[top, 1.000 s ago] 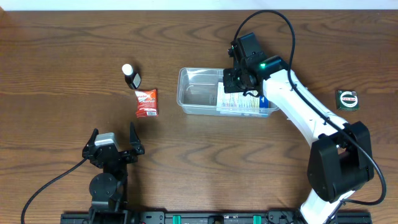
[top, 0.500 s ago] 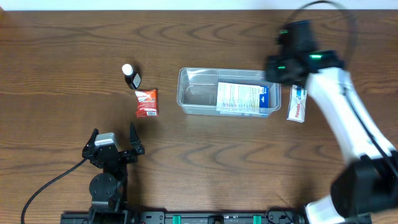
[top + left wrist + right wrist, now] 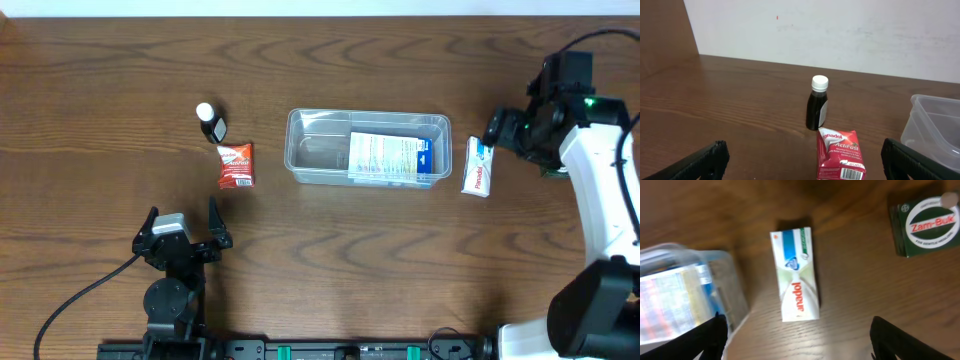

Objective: Pack container
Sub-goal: 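Move right gripper to the white Panadol box and grasp it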

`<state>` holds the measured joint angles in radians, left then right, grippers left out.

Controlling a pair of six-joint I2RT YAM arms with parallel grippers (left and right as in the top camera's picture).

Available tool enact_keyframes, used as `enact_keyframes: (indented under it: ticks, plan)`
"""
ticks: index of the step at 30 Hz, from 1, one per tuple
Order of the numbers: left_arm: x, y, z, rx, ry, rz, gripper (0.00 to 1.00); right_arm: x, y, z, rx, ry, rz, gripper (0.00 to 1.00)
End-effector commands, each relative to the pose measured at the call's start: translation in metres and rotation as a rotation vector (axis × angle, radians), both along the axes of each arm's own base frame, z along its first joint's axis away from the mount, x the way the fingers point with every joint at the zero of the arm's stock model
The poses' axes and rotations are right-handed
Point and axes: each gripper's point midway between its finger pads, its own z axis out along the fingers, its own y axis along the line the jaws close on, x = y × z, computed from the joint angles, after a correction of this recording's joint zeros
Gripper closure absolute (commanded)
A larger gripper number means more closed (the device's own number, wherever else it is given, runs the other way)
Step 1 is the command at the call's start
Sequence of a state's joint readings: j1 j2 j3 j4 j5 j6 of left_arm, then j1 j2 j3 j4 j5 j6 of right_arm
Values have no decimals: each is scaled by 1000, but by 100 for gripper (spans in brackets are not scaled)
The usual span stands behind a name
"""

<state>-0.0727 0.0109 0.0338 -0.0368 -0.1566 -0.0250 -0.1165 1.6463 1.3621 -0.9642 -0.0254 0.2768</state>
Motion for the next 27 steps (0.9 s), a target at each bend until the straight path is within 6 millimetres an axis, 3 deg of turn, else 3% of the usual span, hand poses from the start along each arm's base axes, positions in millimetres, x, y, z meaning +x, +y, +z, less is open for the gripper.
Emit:
enact_keyframes:
  ticks: [1, 10, 19, 27]
  plan:
    - [0, 1, -17, 13, 42, 4, 2, -4, -5, -24, -1, 36, -15, 11]
    - [0, 1, -17, 13, 42, 4, 2, -4, 2, -63, 5, 13, 19, 9]
    - [0, 1, -17, 13, 42, 4, 2, 8, 36, -58, 102, -48, 176, 14]
    - [0, 1, -17, 13, 42, 4, 2, 24, 70, -51, 77, -119, 272, 18]
